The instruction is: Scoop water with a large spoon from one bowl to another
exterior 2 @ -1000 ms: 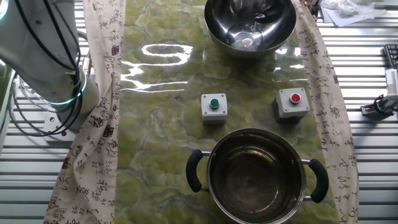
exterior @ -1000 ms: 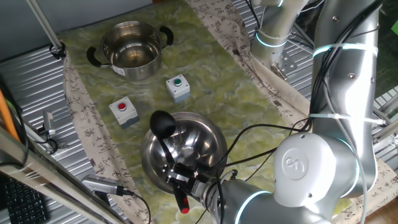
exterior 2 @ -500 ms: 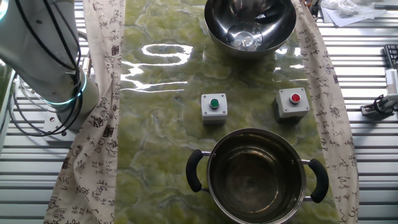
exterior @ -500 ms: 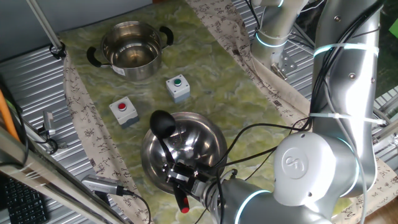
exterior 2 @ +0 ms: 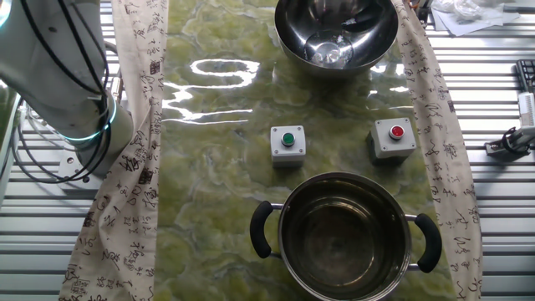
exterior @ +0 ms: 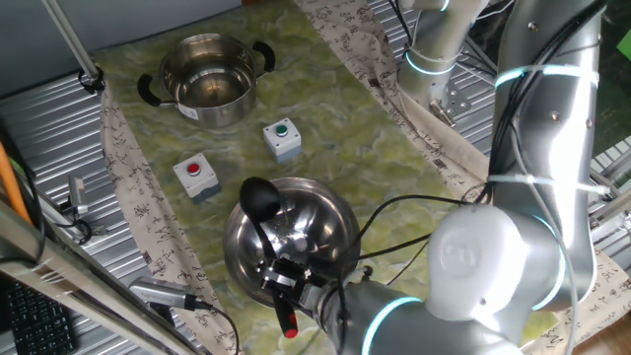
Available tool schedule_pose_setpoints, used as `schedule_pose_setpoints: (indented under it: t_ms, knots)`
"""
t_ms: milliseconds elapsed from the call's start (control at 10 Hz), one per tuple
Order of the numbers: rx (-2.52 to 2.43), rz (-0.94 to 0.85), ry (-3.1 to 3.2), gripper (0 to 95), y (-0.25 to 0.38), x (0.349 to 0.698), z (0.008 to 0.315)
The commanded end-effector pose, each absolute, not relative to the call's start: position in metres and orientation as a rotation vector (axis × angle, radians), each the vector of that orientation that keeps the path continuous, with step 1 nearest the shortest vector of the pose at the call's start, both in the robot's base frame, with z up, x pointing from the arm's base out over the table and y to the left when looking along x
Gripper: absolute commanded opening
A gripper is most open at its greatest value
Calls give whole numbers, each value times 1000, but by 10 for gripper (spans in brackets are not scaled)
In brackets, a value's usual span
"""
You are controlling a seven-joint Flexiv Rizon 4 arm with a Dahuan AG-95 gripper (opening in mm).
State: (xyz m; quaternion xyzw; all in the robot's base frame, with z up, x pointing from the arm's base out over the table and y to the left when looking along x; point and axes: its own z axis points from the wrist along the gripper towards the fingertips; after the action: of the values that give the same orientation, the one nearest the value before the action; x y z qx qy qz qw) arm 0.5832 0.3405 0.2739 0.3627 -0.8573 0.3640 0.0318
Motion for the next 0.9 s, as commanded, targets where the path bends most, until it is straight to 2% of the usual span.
schedule_pose_setpoints:
  t_ms: [100,400,900]
  knots:
    - [1177,654,-2828,0,338,583,272]
    - [1253,419,-2829,0,339,582,273]
    - [1315,331,-2747,0,335,572,295]
